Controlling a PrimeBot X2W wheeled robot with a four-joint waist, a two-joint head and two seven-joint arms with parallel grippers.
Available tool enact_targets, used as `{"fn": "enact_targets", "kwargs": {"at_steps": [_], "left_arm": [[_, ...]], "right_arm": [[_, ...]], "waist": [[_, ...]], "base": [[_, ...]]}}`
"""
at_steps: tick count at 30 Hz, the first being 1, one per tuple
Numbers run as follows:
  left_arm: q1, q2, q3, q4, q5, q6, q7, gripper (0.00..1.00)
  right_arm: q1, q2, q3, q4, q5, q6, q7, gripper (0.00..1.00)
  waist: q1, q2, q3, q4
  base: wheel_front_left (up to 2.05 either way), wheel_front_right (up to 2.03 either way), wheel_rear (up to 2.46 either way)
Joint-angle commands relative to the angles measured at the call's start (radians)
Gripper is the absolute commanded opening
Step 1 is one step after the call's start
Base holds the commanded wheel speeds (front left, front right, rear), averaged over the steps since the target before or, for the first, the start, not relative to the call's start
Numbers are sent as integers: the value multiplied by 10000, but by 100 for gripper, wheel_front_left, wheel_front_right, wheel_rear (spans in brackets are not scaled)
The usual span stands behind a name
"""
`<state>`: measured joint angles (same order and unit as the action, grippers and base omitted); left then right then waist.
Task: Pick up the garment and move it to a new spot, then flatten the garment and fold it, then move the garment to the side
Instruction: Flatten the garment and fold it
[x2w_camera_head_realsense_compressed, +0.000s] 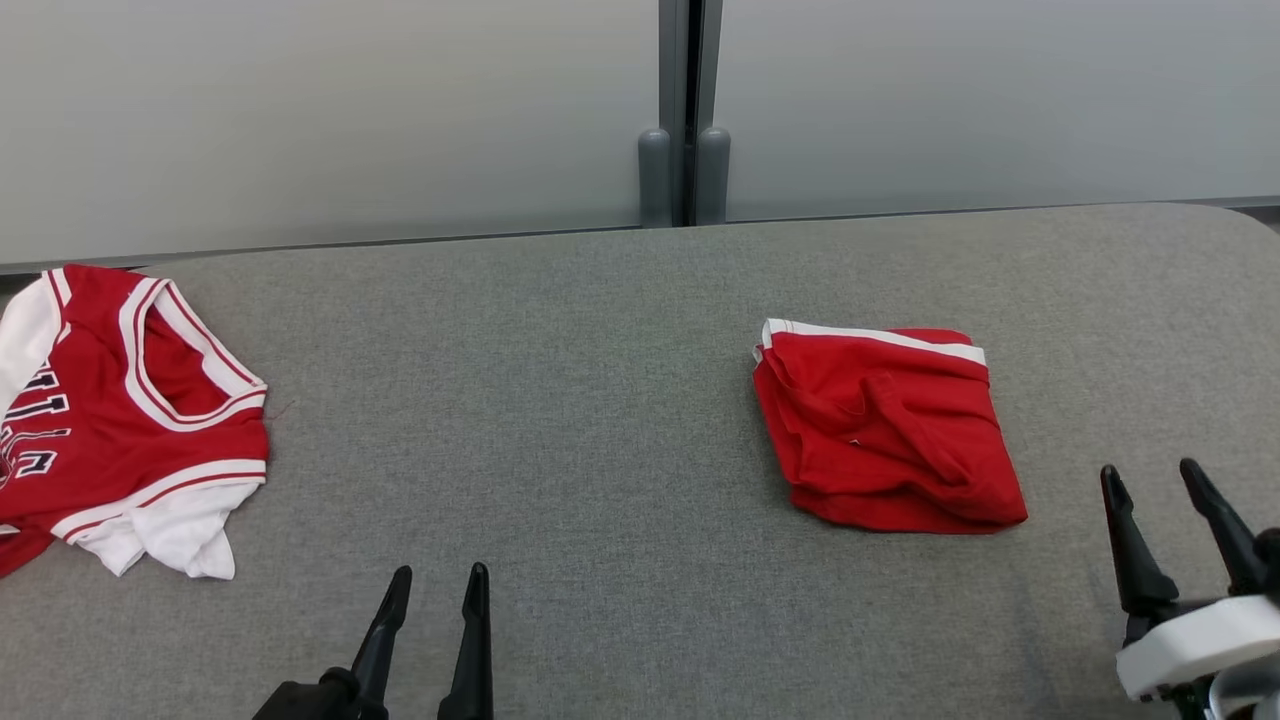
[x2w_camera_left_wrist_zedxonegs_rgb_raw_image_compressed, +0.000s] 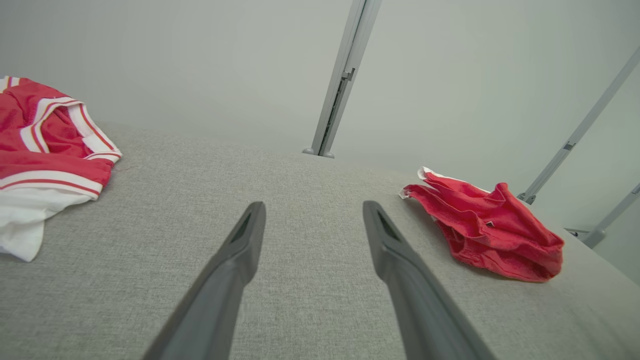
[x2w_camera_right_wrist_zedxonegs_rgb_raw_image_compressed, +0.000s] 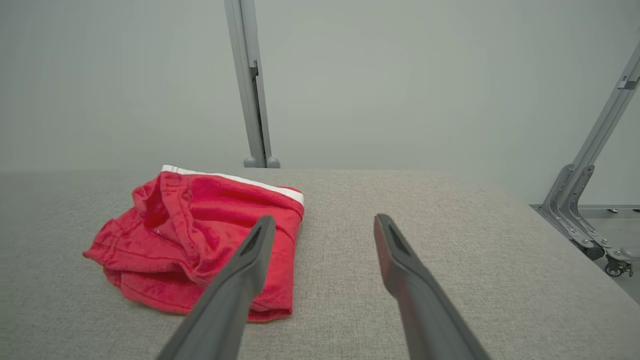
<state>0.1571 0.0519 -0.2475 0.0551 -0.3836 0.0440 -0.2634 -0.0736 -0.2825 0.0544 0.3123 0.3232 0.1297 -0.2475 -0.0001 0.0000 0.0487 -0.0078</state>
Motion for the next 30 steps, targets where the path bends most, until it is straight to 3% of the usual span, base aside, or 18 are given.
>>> {"fn": "enact_targets", "kwargs": {"at_steps": [1,6,7,8,9,14,21,30], "left_arm": [[-53,17,90,-111,104,-43,-18,100],[-342,5,174,-332,296,-60,-16,100],[-414,2,171,-390,338,-52,-18,100],[-494,0,155,-434,343,-37,-18,100],[-562,2,136,-475,365,-24,-16,100],[-960,0,19,-561,365,88,-18,100],[-1266,0,-177,-564,227,233,-18,100],[-1206,1,-209,-473,69,364,-16,100]], "right_arm": [[-286,-54,-77,-1,-37,18,-91,100],[-995,-215,-131,98,-28,18,-120,100],[-1211,-275,-90,164,2,17,-114,48],[-1445,-334,-6,253,40,18,-86,32],[-1656,-381,67,398,102,18,-16,0],[-2752,-565,779,1439,323,18,269,0],[-3723,-342,1950,3004,562,17,68,0],[-3775,-132,4119,3108,1054,17,-126,0]], "waist": [[1,0,134,46],[1,0,593,245],[1,0,752,319],[1,0,913,395],[1,0,1079,475],[1,0,1705,861],[1,0,2020,1228],[1,0,1782,1347]], "base": [[0,0,0],[0,0,0],[0,0,0],[0,0,0],[0,0,0],[0,0,0],[0,0,0],[0,0,0]]}}
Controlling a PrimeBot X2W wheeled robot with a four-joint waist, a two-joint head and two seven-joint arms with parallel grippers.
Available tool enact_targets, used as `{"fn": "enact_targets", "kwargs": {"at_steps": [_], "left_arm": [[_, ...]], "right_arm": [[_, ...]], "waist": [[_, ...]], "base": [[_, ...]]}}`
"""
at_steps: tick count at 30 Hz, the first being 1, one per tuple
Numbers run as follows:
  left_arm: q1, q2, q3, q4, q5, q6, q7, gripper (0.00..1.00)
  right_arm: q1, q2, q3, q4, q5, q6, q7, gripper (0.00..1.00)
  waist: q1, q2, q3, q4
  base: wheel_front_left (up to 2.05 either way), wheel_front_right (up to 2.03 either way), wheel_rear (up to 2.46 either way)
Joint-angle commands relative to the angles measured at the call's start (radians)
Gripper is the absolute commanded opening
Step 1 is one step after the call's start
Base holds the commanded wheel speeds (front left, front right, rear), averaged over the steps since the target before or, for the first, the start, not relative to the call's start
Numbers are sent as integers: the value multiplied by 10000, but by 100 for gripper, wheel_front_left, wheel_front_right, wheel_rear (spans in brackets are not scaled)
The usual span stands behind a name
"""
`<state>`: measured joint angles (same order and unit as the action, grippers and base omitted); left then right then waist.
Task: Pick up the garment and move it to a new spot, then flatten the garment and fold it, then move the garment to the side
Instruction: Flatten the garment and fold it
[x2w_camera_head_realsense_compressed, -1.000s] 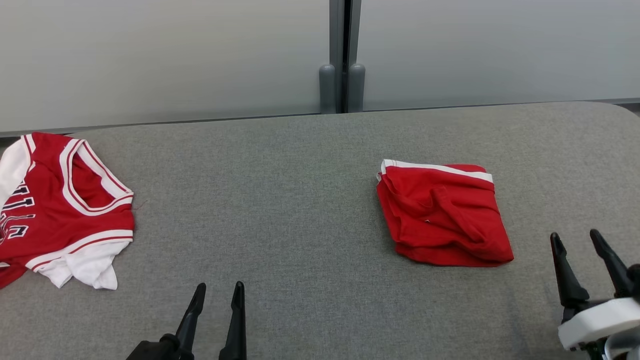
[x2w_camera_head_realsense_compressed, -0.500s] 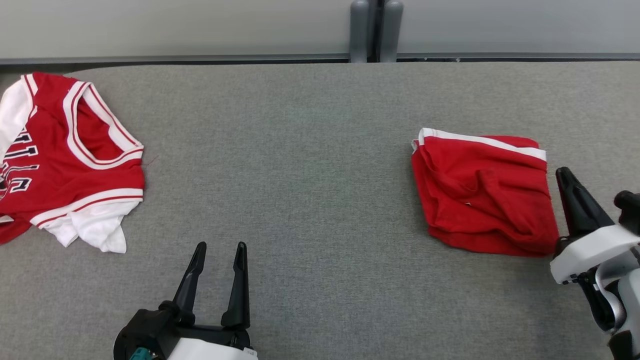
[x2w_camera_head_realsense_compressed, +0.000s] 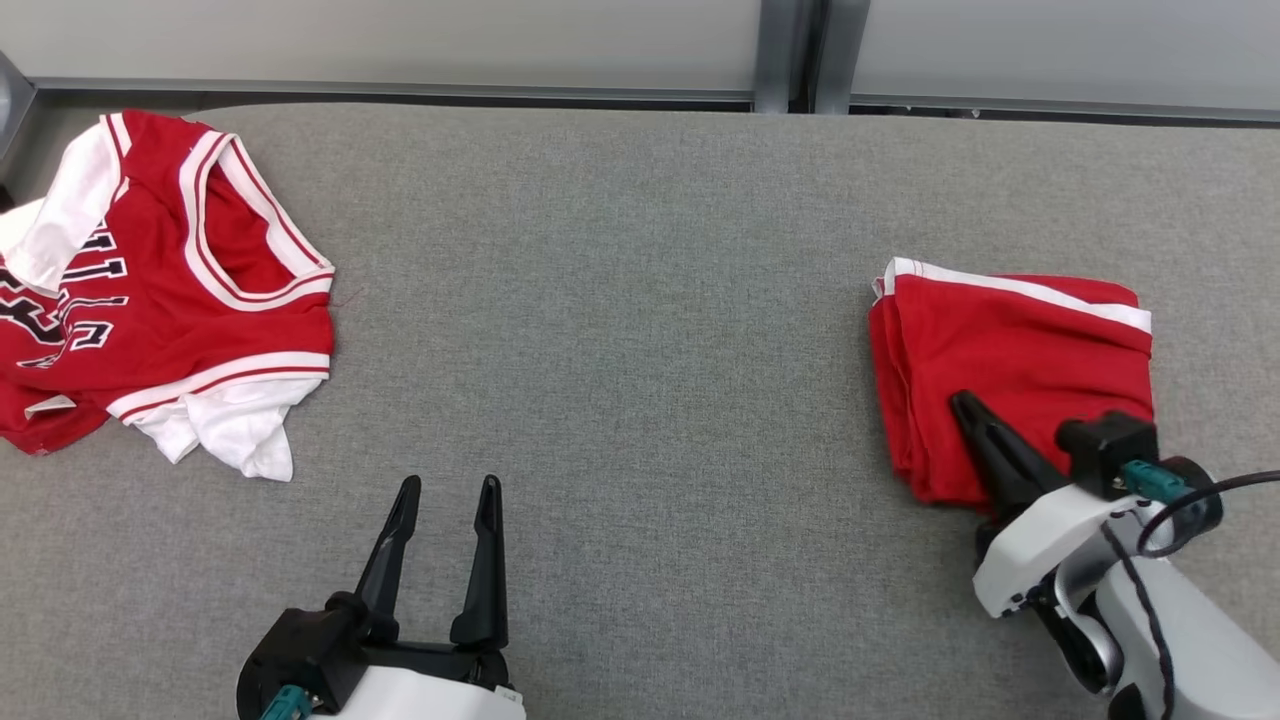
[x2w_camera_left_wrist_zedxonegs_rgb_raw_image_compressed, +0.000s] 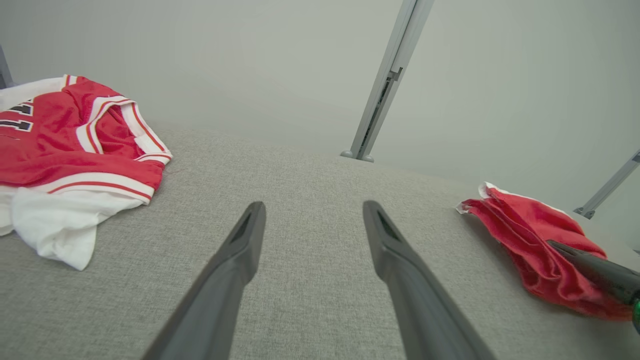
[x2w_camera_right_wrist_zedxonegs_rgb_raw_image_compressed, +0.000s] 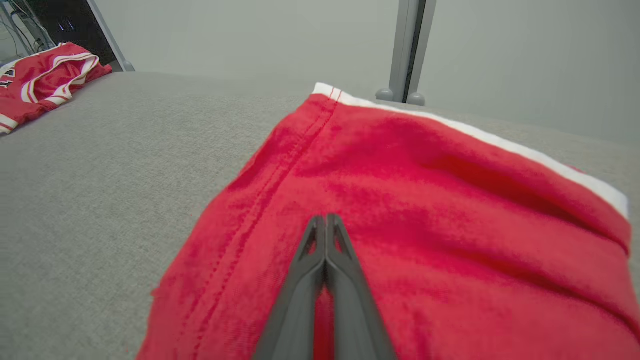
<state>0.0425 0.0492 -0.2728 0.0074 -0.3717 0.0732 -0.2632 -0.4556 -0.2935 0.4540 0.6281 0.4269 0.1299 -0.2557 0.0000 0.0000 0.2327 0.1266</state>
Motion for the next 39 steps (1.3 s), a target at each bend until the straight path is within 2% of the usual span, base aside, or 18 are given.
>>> {"fn": "enact_targets", "kwargs": {"at_steps": [1,8,13,15,16,17,29,39], "left_arm": [[-21,28,60,18,-59,83,-18,100],[344,29,196,84,-78,68,-18,100],[613,29,399,67,1,16,-18,100],[890,30,666,86,65,-29,-18,100],[957,32,749,92,83,-78,-18,100],[1014,28,858,91,82,-106,-20,100],[1729,31,1697,489,357,-390,-18,100],[1911,30,1838,631,290,-440,-18,100]], "right_arm": [[93,-1,345,-97,49,15,-65,0],[429,316,1601,-50,107,15,-103,0],[753,409,1234,-552,269,9,-112,0],[1323,379,440,-1093,149,9,-107,41],[1558,330,183,-1251,53,9,-107,84],[1777,299,-66,-1399,-21,9,-107,100],[3988,526,-2766,-2729,-562,9,-108,100],[4706,769,-3551,-3196,-830,9,-109,100]], "waist": [[0,0,-98,0],[0,0,-621,-250],[0,0,-1137,-605],[0,0,-1584,-929],[0,0,-1693,-1018],[0,0,-1811,-1111],[0,0,-2347,-1796],[0,0,-2339,-1733]], "base": [[0,0,0],[0,0,0],[0,0,0],[0,0,0],[0,0,0],[0,0,0],[0,0,0],[0,0,0]]}}
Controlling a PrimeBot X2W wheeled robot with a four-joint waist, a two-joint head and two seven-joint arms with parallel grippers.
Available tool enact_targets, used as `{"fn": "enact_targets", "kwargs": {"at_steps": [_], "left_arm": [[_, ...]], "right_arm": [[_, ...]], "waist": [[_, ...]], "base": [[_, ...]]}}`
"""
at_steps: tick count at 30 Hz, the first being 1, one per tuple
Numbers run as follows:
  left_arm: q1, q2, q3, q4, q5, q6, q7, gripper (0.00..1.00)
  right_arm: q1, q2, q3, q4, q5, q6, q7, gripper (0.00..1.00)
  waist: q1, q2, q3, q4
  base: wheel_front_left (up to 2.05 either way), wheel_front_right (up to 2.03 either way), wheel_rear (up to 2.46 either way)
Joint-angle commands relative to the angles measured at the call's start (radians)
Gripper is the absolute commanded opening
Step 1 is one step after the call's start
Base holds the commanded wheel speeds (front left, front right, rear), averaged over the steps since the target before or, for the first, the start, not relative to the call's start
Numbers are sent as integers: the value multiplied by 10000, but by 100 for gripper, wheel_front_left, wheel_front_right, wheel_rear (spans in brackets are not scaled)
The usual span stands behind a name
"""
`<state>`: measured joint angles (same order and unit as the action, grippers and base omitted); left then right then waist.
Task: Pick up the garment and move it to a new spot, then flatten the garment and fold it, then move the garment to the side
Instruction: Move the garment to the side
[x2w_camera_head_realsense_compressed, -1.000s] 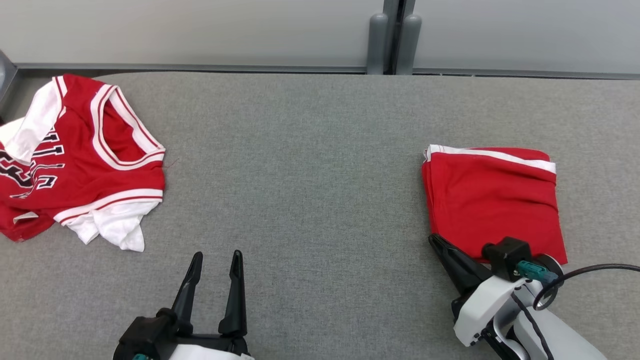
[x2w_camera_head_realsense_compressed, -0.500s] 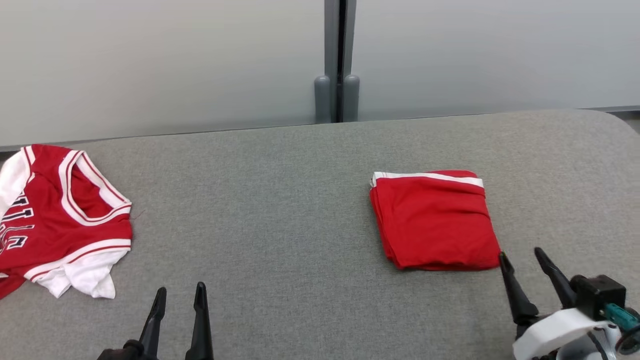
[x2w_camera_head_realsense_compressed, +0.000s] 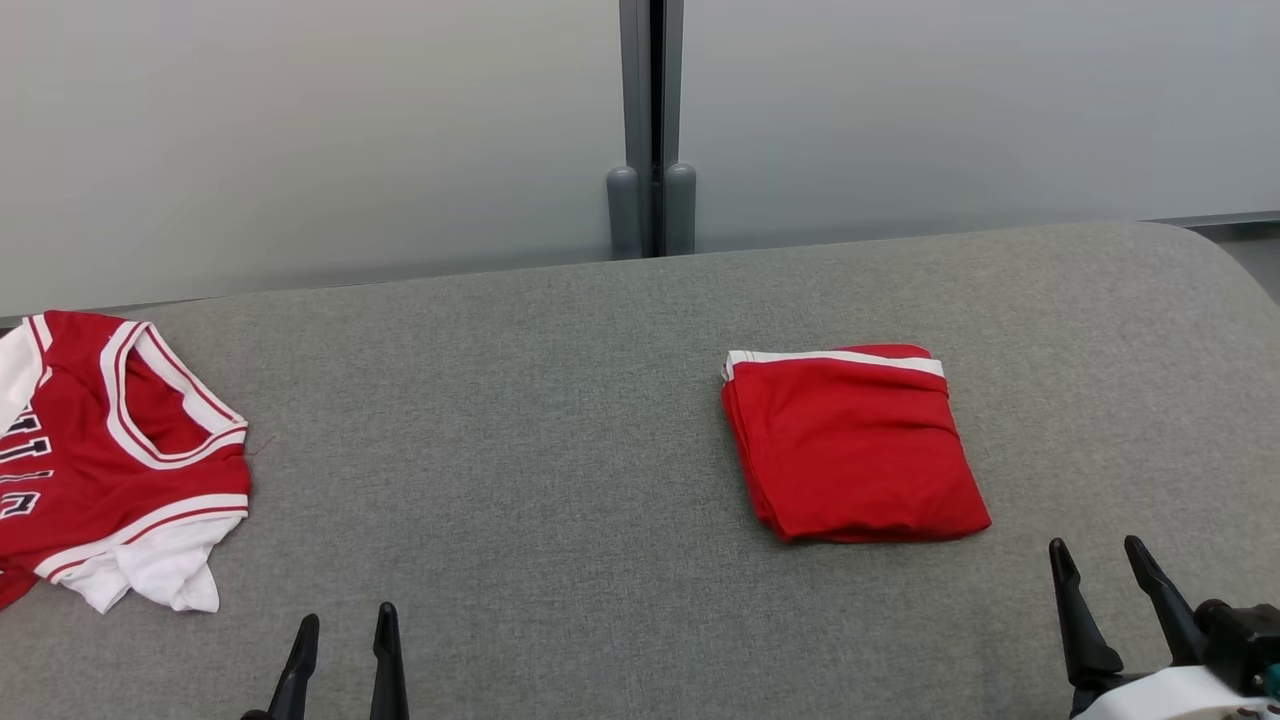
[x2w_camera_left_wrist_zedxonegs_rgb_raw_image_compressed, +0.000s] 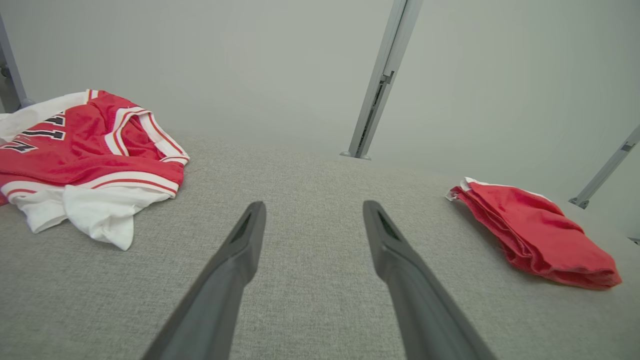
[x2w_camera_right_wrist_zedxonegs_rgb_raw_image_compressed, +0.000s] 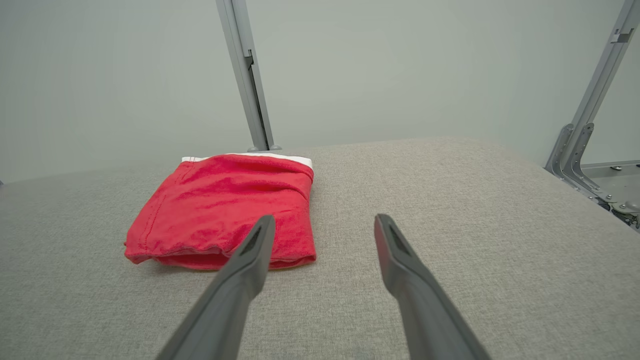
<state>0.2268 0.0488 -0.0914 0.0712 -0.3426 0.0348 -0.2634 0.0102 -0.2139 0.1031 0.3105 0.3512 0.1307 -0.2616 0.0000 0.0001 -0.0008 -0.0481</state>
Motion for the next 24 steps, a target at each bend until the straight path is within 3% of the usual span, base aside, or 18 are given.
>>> {"fn": "enact_targets", "kwargs": {"at_steps": [1,19,24], "left_arm": [[75,35,17,-16,-17,-38,-16,100],[95,33,-20,-182,55,-41,-16,100],[-380,33,-245,-314,178,-103,-16,100]], "right_arm": [[21,-32,-57,-3,-78,1,-49,100],[-370,-288,202,159,132,1,-42,100],[-1588,-560,435,459,1467,1,1339,100]], "waist": [[0,-1,-7,41],[0,-1,-33,603],[0,-1,719,795]], "base": [[0,0,0],[0,0,0],[0,0,0]]}}
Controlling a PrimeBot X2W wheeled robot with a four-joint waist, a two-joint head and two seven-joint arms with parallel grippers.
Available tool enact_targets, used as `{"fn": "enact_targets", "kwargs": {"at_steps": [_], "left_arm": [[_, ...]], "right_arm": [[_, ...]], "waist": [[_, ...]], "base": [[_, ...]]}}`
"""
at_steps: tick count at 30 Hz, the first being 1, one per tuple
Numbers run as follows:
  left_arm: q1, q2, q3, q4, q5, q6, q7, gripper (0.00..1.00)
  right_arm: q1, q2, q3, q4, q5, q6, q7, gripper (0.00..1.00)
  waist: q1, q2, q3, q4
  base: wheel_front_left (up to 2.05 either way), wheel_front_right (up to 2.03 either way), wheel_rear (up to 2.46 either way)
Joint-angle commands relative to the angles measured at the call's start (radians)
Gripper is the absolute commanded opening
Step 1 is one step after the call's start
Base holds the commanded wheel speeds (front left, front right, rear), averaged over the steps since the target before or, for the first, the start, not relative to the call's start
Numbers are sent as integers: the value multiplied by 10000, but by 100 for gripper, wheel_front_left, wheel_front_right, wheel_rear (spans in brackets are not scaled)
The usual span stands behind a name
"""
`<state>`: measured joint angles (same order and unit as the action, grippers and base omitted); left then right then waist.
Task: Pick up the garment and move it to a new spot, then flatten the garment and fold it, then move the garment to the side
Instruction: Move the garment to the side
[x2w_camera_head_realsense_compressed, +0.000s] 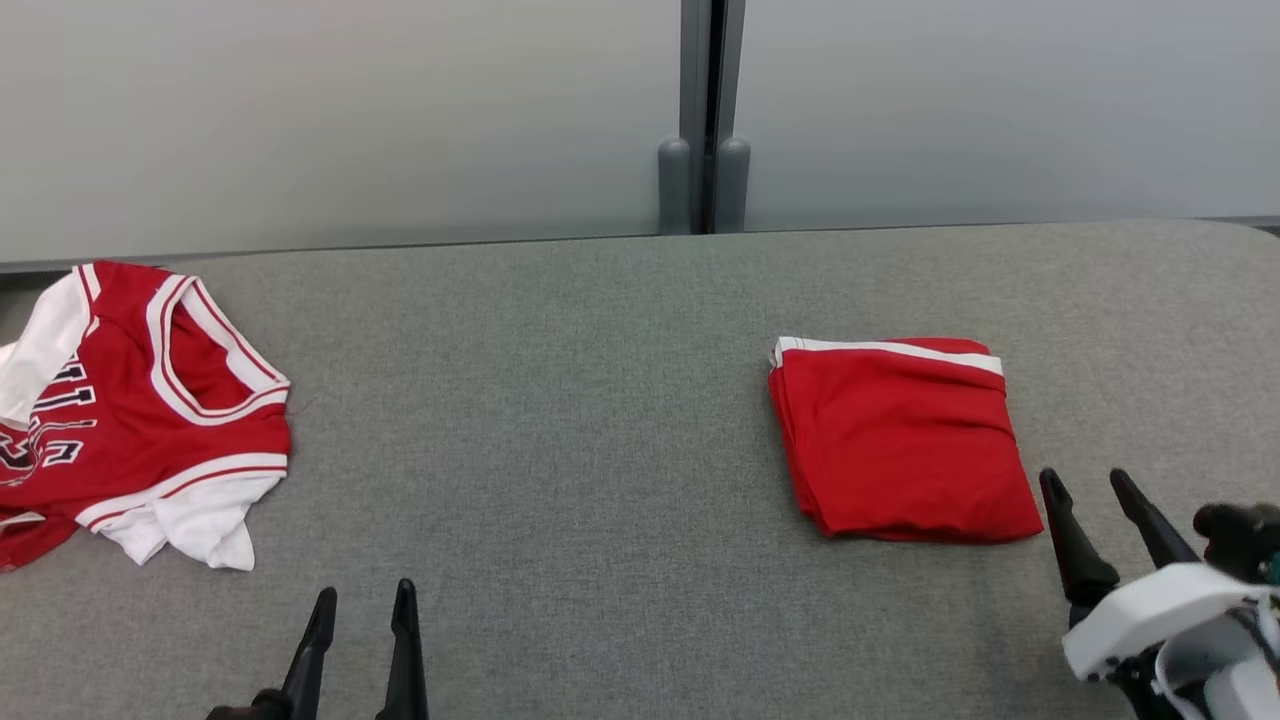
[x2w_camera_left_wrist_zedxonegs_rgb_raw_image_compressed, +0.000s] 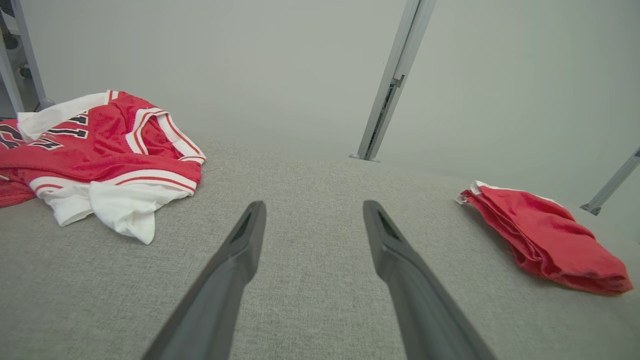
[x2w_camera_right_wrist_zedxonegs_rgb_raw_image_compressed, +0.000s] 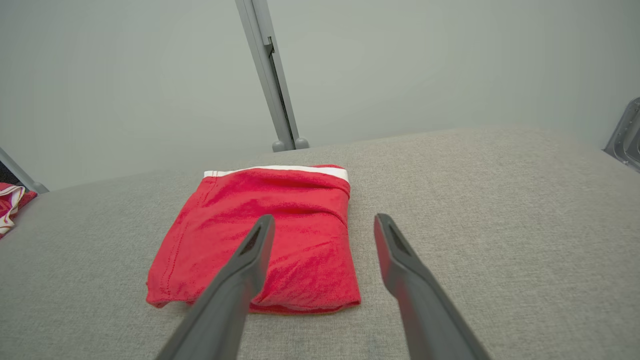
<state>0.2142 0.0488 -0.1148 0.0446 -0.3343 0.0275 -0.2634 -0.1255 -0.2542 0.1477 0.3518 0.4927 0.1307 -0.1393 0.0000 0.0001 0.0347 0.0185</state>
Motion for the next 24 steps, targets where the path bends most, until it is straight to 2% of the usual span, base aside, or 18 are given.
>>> {"fn": "enact_targets", "kwargs": {"at_steps": [1,6,9,12,17,24], "left_arm": [[-255,33,-11,-48,95,-30,-16,100],[-938,36,-467,4,134,-64,-18,100],[-1295,35,-671,46,7,8,-16,100],[-1492,36,-863,98,-62,93,-18,100],[-1658,33,-1006,61,-171,253,-16,100],[-1717,35,-989,-11,-62,279,-18,100]], "right_arm": [[-231,-157,-11,47,52,1,115,100],[-1695,-706,-26,927,838,1,1813,100],[-2347,-728,-106,1590,1195,3,2608,100],[-2779,-757,-51,1968,1738,3,3020,100],[-3046,-970,55,2677,1929,1,3237,100],[-3288,-893,142,3175,2246,1,3484,100]], "waist": [[0,-1,364,129],[0,-1,1253,647],[0,-1,1644,961],[0,-1,1897,1250],[0,-1,2071,1512],[0,-1,2301,1287]], "base": [[0,0,0],[0,0,0],[0,0,0],[0,0,0],[0,0,0],[0,0,0]]}}
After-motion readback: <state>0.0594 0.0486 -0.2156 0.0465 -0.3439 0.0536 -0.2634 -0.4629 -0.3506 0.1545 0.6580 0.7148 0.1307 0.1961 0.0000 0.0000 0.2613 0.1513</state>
